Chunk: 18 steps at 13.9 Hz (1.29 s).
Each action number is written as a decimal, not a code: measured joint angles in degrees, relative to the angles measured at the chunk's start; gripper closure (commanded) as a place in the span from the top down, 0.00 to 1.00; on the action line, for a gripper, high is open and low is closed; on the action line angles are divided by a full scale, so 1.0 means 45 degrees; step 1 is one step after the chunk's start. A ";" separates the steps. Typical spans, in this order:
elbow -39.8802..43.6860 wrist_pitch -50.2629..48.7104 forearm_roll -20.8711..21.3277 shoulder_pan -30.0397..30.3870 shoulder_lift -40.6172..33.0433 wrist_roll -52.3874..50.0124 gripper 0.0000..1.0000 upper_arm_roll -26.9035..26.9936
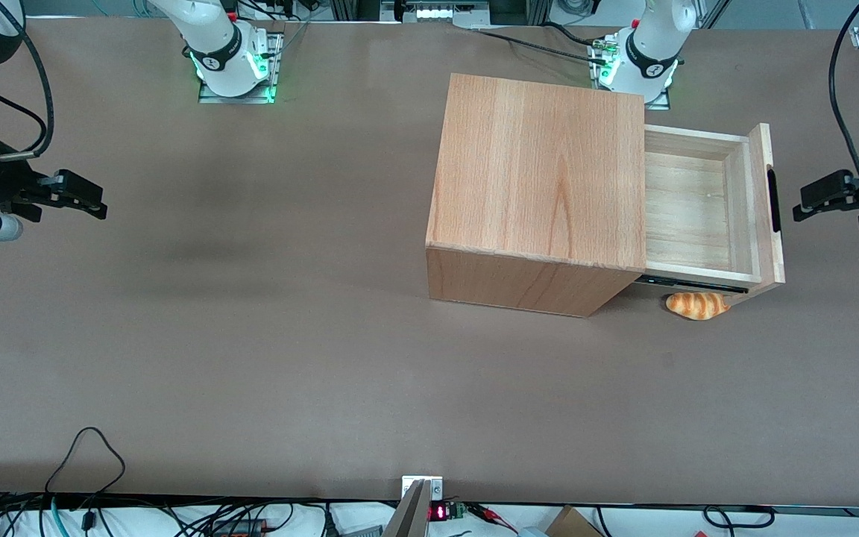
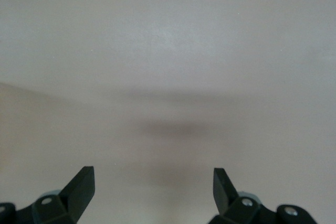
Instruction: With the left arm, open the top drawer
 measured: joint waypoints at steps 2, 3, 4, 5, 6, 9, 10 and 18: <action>-0.0044 0.0046 0.0299 -0.0067 -0.0330 -0.0184 1.00 0.0007; -0.0180 0.0186 0.0554 -0.0155 -0.0535 -0.0275 1.00 0.0007; -0.0478 0.0439 0.0656 -0.0257 -0.0784 -0.0342 1.00 0.0006; -0.0903 0.0753 0.0675 -0.0367 -0.1067 -0.0438 1.00 0.0003; -0.1363 0.1046 0.0681 -0.0484 -0.1330 -0.0502 1.00 0.0008; -0.2116 0.1302 0.0683 -0.0741 -0.1745 -0.0864 1.00 0.0011; -0.2155 0.1290 0.0683 -0.0788 -0.1765 -0.0986 1.00 0.0022; -0.2222 0.1152 0.0683 -0.0966 -0.1764 -0.1095 1.00 0.0047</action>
